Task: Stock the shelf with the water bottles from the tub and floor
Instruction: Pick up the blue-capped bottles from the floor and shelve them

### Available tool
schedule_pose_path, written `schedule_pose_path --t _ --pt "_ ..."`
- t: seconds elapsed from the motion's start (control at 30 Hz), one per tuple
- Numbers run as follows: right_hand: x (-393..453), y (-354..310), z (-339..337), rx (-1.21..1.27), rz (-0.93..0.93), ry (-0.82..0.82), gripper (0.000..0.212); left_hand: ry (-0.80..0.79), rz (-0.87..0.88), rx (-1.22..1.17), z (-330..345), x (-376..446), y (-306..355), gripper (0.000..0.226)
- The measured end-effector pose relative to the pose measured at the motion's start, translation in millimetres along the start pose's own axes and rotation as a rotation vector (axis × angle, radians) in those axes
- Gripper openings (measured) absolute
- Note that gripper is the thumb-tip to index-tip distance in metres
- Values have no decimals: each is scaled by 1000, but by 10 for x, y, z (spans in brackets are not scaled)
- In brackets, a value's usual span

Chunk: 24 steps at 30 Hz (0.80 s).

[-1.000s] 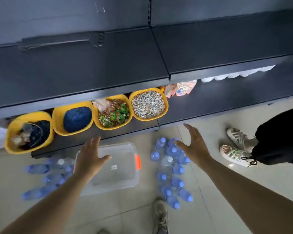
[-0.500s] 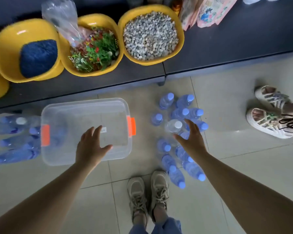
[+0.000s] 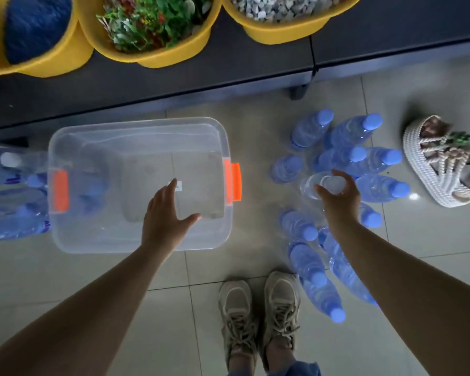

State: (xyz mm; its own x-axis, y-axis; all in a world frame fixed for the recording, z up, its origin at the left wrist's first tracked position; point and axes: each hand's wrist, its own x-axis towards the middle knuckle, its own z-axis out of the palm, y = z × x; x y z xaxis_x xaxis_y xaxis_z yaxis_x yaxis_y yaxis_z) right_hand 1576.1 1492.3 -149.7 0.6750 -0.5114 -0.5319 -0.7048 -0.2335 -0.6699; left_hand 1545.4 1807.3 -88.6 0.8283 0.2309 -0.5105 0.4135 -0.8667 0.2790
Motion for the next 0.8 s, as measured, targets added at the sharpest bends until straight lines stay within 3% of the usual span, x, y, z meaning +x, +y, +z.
schedule_pose_path --t 0.13,0.3,0.47,0.6,0.8 --pt "19 13 -45 -60 -60 -4 36 11 -21 -14 -28 27 -40 91" --pt "-310 -255 -216 -50 -114 2 37 58 -69 -82 -329 -93 71 89" --pt "-813 -785 -414 -37 -223 -46 40 107 -125 -175 -882 -317 105 91" --pt "-1226 -1365 -464 -72 -335 -121 31 177 -174 -243 -1398 -523 76 89" --pt "-1887 -2019 -273 -6 -402 -233 31 271 -269 -307 -2027 -696 -342 89"
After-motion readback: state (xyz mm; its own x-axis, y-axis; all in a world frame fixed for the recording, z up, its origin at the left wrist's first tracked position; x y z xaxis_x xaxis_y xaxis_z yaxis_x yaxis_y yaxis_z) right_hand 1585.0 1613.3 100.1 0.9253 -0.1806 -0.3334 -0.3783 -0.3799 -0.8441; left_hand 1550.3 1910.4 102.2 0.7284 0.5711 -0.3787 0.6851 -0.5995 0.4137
